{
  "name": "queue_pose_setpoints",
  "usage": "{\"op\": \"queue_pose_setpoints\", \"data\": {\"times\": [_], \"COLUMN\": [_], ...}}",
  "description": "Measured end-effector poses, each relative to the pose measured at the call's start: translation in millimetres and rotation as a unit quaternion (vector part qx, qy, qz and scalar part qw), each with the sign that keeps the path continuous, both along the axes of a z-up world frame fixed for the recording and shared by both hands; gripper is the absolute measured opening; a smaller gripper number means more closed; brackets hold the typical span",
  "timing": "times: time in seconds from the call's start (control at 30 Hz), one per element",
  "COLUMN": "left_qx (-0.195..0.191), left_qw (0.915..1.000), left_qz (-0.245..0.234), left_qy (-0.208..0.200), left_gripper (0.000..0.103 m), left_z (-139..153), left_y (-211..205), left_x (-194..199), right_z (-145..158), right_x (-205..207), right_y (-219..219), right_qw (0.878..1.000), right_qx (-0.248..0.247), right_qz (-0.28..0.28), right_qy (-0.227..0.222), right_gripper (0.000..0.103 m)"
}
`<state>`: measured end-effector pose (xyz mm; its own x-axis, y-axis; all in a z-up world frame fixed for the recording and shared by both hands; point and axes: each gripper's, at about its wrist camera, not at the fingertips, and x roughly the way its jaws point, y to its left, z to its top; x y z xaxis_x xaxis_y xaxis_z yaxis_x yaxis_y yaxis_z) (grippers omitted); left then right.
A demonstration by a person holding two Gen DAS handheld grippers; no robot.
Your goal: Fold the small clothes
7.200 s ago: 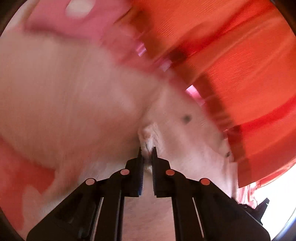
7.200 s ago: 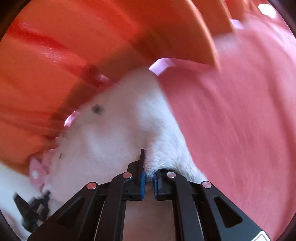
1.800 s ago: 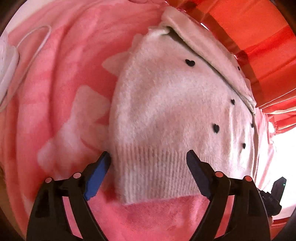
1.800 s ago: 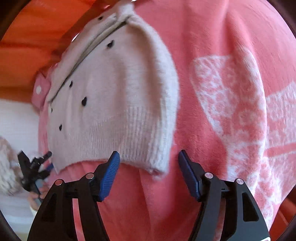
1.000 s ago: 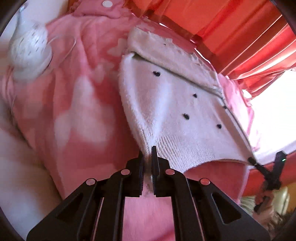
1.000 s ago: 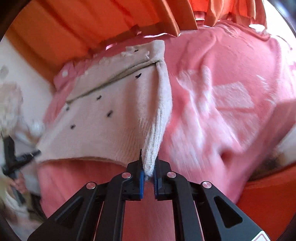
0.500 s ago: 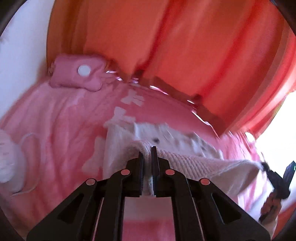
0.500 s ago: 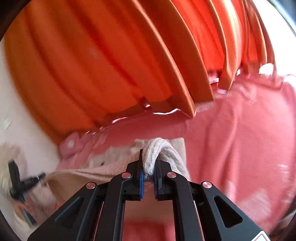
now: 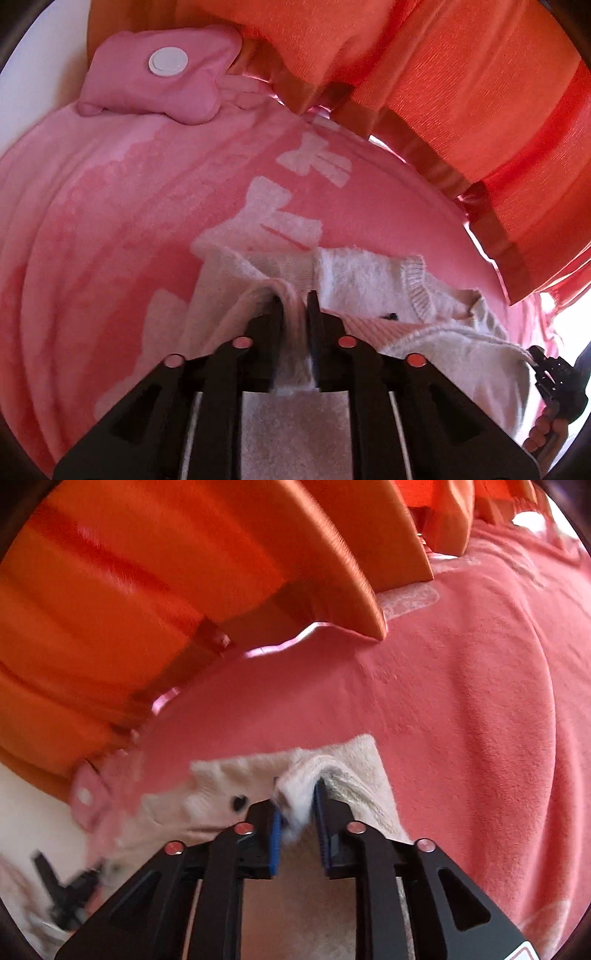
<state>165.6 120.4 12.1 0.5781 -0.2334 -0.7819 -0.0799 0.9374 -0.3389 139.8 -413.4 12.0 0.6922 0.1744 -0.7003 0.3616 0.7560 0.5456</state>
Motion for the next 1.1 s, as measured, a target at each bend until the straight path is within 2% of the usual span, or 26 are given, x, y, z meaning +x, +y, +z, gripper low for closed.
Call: {"op": "queue_pose_setpoints", "data": {"times": [0.03,0.07,0.1,0.13,0.17,0.23,0.27,0.37,0.4,0.43,0.47,0.5,0.53,0.63,0.67,0.7,0.77,0.8,0.83,0.87,0.97,1.0,1.03,1.07,1.1], "left_qx": [-0.004,-0.001,0.011,0.023,0.032,0.038,0.039,0.030,0.035,0.041,0.052,0.055,0.046,0.002,-0.006,-0.004,0.030,0.037,0.034,0.028,0.030,0.035,0.047,0.046,0.037], "left_qw": [1.0000,0.9999,0.9995,0.9986,0.9974,0.9967,0.9969,0.9993,0.9992,0.9989,0.9983,0.9980,0.9983,0.9993,0.9982,0.9977,0.9981,0.9988,0.9993,0.9994,0.9992,0.9988,0.9987,0.9988,0.9987], "left_qz": [-0.001,0.003,0.018,0.030,0.029,0.017,0.015,-0.012,-0.020,-0.021,-0.022,-0.027,-0.033,-0.011,-0.004,-0.001,0.007,0.009,0.013,0.018,0.011,0.011,0.014,0.016,0.019], "left_qy": [-0.006,-0.012,-0.022,-0.037,-0.058,-0.070,-0.066,-0.021,-0.001,0.007,0.013,0.015,0.013,-0.035,-0.060,-0.068,-0.053,-0.030,-0.001,0.013,-0.024,-0.031,-0.017,0.005,0.031], "left_gripper": [0.040,0.052,0.074,0.081,0.082,0.089,0.089,0.089,0.088,0.080,0.069,0.034,0.011,0.009,0.009,0.009,0.009,0.009,0.009,0.009,0.009,0.009,0.009,0.009,0.009], "left_z": [2.1,5.6,10.1,15.5,22.4,25.7,23.5,3.6,-5.1,-9.6,-14.2,-15.5,-14.4,11.6,26.0,29.8,18.4,5.8,-9.1,-15.4,8.0,10.9,3.7,-7.1,-20.0], "left_y": [0.5,1.1,1.9,3.1,4.2,3.1,2.8,-5.5,-9.9,-12.0,-14.5,-15.5,-14.4,0.7,7.4,9.9,12.6,13.8,15.1,16.3,13.0,13.3,13.7,14.9,17.5], "left_x": [-1.2,-1.5,-3.5,-7.3,-11.3,-12.5,-10.8,1.9,7.5,10.0,12.6,13.9,15.3,8.8,5.0,4.0,11.8,17.4,22.5,22.7,10.7,9.5,12.5,17.8,21.9], "right_z": [3.4,7.2,11.3,13.7,13.0,3.9,-1.6,-18.4,-23.6,-26.0,-27.0,-25.9,-18.7,27.1,38.0,41.3,19.8,-8.5,-23.2,-28.7,8.5,18.0,13.9,0.4,-24.8], "right_x": [-2.0,-4.6,-7.8,-9.3,-9.2,-5.4,-2.1,9.7,13.9,15.0,15.4,15.4,12.4,-10.0,-16.7,-19.0,-4.4,8.4,13.2,12.7,-4.5,-8.8,-6.4,0.3,8.6], "right_y": [0.6,0.7,0.6,0.8,1.0,1.9,1.0,10.7,16.3,19.4,23.0,23.7,22.5,12.8,9.3,5.1,2.2,0.5,-0.5,-2.5,-3.1,-1.5,-1.6,-2.4,-5.1], "right_qw": [1.000,0.999,0.998,0.997,0.997,0.996,0.997,0.994,0.991,0.988,0.985,0.985,0.988,0.995,0.993,0.992,0.995,0.994,0.992,0.993,0.997,0.995,0.993,0.993,0.991], "right_qx": [-0.015,-0.033,-0.053,-0.069,-0.080,-0.084,-0.082,-0.090,-0.106,-0.120,-0.138,-0.142,-0.128,-0.075,-0.065,-0.070,-0.094,-0.105,-0.103,-0.091,-0.082,-0.099,-0.115,-0.121,-0.109], "right_qz": [-0.009,-0.018,-0.023,-0.020,-0.014,-0.001,0.007,0.044,0.054,0.057,0.059,0.060,0.059,0.043,0.037,0.028,0.022,0.022,0.019,0.015,0.010,0.009,0.006,0.006,0.008], "right_qy": [-0.003,-0.006,-0.011,-0.013,-0.009,0.009,0.016,0.052,0.067,0.076,0.082,0.078,0.059,-0.058,-0.089,-0.100,-0.035,0.036,0.067,0.073,-0.008,-0.028,-0.014,0.018,0.073], "right_gripper": [0.045,0.055,0.056,0.057,0.060,0.061,0.061,0.061,0.061,0.056,0.032,0.016,0.010,0.009,0.009,0.009,0.008,0.008,0.008,0.008,0.008,0.008,0.007,0.007,0.007]}}
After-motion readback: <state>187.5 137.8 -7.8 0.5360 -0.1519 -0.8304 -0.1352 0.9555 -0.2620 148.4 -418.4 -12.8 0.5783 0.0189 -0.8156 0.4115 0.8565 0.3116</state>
